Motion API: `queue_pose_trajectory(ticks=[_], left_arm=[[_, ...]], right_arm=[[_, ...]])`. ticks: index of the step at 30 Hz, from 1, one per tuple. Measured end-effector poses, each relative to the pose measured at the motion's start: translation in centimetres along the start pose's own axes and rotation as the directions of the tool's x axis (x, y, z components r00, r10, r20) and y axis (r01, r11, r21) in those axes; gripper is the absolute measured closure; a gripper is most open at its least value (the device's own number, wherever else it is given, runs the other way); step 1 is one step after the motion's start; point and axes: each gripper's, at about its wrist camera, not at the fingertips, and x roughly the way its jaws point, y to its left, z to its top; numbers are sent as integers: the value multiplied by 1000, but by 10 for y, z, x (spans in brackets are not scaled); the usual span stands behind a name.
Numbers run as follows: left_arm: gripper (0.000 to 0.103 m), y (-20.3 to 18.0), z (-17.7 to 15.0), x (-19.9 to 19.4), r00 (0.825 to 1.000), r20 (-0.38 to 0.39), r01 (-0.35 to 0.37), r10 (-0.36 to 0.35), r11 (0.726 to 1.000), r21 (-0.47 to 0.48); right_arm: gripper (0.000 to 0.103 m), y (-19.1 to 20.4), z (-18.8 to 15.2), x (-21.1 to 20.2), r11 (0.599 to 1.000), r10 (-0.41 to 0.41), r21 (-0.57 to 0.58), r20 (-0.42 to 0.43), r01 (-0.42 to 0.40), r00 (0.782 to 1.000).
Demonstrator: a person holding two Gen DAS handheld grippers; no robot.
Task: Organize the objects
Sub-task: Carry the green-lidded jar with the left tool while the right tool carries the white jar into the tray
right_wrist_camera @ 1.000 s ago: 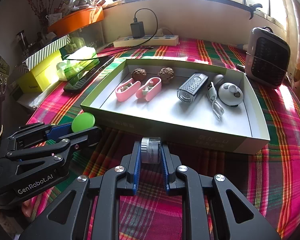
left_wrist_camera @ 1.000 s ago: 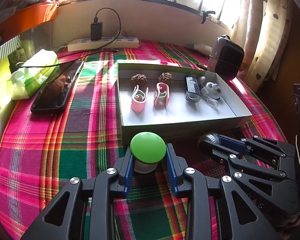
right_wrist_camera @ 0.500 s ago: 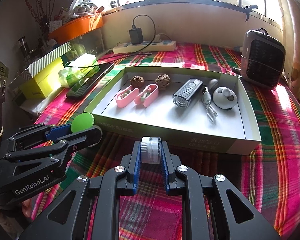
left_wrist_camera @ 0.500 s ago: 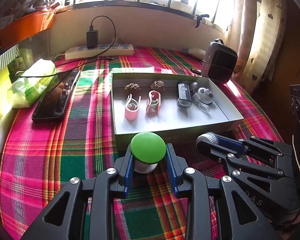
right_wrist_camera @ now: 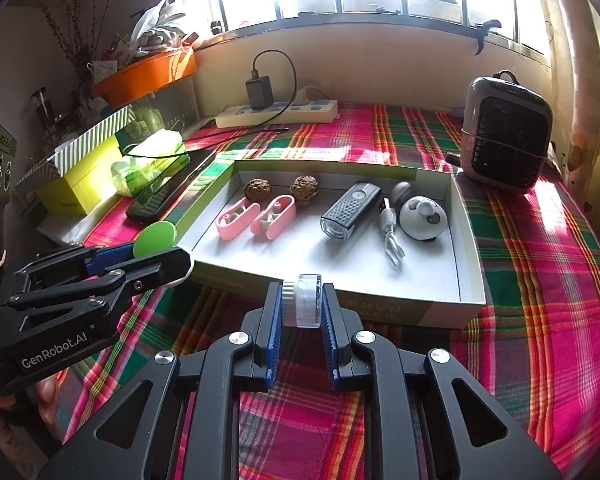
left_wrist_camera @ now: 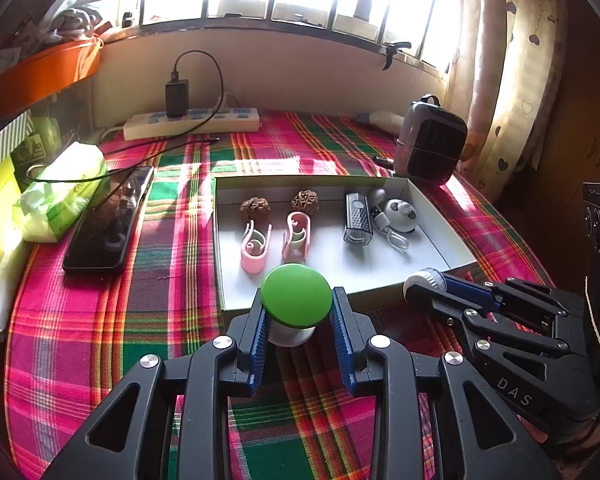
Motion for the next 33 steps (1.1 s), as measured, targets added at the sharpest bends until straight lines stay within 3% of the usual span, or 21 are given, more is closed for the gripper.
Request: queue_pose_trajectory(ticks=[33], left_arm=[[75, -20, 37, 62, 998, -50, 44, -42, 998, 39]], right_arm=[[83, -46, 34, 42, 997, -73, 18, -49, 74, 996]])
